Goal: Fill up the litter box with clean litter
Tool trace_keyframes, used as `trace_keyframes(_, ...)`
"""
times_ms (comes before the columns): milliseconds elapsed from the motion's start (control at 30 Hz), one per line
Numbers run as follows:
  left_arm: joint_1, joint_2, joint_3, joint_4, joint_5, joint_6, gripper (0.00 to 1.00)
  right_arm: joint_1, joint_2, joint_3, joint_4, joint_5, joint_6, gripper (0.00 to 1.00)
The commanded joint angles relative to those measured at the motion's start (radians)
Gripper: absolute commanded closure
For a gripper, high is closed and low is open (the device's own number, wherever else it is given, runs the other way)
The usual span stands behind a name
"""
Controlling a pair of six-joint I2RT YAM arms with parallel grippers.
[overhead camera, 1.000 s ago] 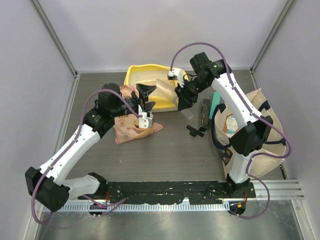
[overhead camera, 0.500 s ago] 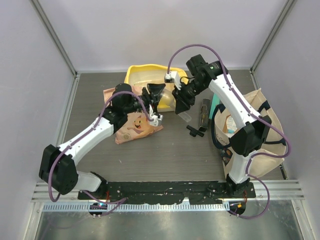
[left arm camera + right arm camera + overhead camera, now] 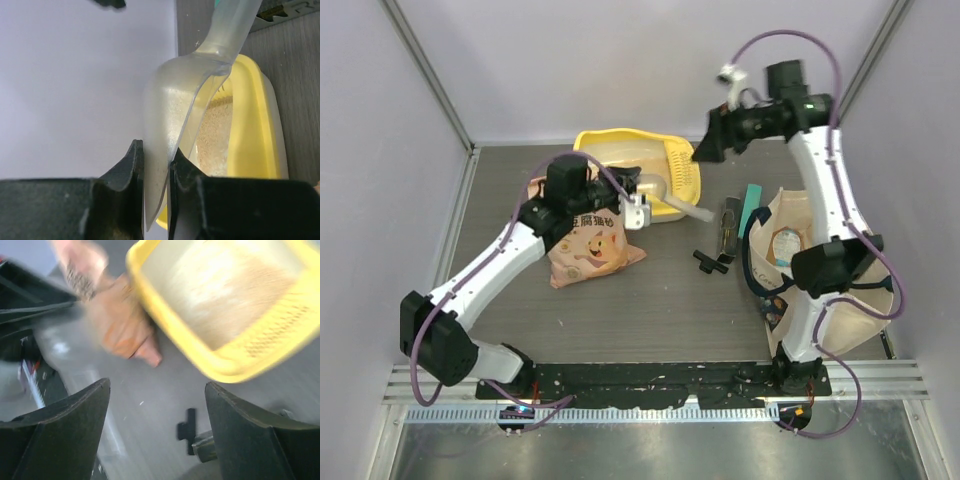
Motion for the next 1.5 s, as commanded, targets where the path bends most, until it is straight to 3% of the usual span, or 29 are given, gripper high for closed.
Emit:
trace_keyframes(0, 0.011, 0.045, 0.326, -0.392, -0.092, -0.477, 1.00, -0.240, -0.178, -0.214, 0.658, -0.202, 0.727, 0.18)
trace_keyframes(33, 0.019, 0.071, 0.382, -0.446, -0.081, -0.545, 1.00, -0.311, -0.212, -0.306, 1.029, -0.220, 0.849, 0.18)
trace_keyframes(67, 0.026, 0.116, 0.484, -0.497, -0.048, -0.699, 1.00, -0.327, -0.250, -0.428, 1.190, -0.249, 0.972, 0.18)
trace_keyframes(200, 0.091, 0.255, 0.727, -0.803, 0.222, -0.887, 1.00, -0.311, -0.221, -0.420, 1.331, -0.282, 1.064, 0.18)
trace_keyframes(267, 0.105, 0.312, 0.837, -0.855, 0.279, -0.988, 1.00, -0.298, -0.228, -0.443, 1.429, -0.277, 1.099, 0.18)
trace_keyframes(367, 0.189, 0.429, 0.945, -0.906, 0.472, -1.091, 1.00, -0.289, -0.220, -0.434, 1.482, -0.249, 1.134, 0.18)
trace_keyframes(433, 0.218, 0.496, 0.967, -0.814, 0.612, -1.316, 1.00, -0.277, -0.235, -0.454, 1.514, -0.222, 1.144, 0.18)
trace_keyframes(533, 0.233, 0.509, 0.913, -0.618, 0.675, -1.539, 1.00, -0.252, -0.261, -0.523, 1.577, -0.206, 1.157, 0.18)
trace_keyframes(600, 0.233, 0.486, 0.844, -0.388, 0.690, -1.651, 1.00, -0.196, -0.277, -0.558, 1.585, -0.187, 1.141, 0.18)
trace_keyframes(700, 0.235, 0.444, 0.686, -0.005, 0.707, -1.947, 1.00, -0.159, -0.309, -0.614, 1.582, -0.125, 1.095, 0.18)
trace_keyframes(733, 0.237, 0.446, 0.680, 0.016, 0.701, -1.993, 1.00, -0.148, -0.323, -0.629, 1.580, -0.107, 1.081, 0.18)
trace_keyframes(1000, 0.233, 0.469, 0.695, 0.007, 0.697, -2.000, 1.00, -0.079, -0.337, -0.693, 1.562, -0.001, 1.007, 0.19)
trace_keyframes(1267, 0.233, 0.467, 0.694, 0.001, 0.689, -2.000, 1.00, -0.045, -0.318, -0.684, 1.596, -0.015, 1.018, 0.43)
trace_keyframes(1467, 0.233, 0.478, 0.697, -0.004, 0.677, -2.000, 1.00, -0.044, -0.340, -0.712, 1.602, -0.022, 1.022, 0.49)
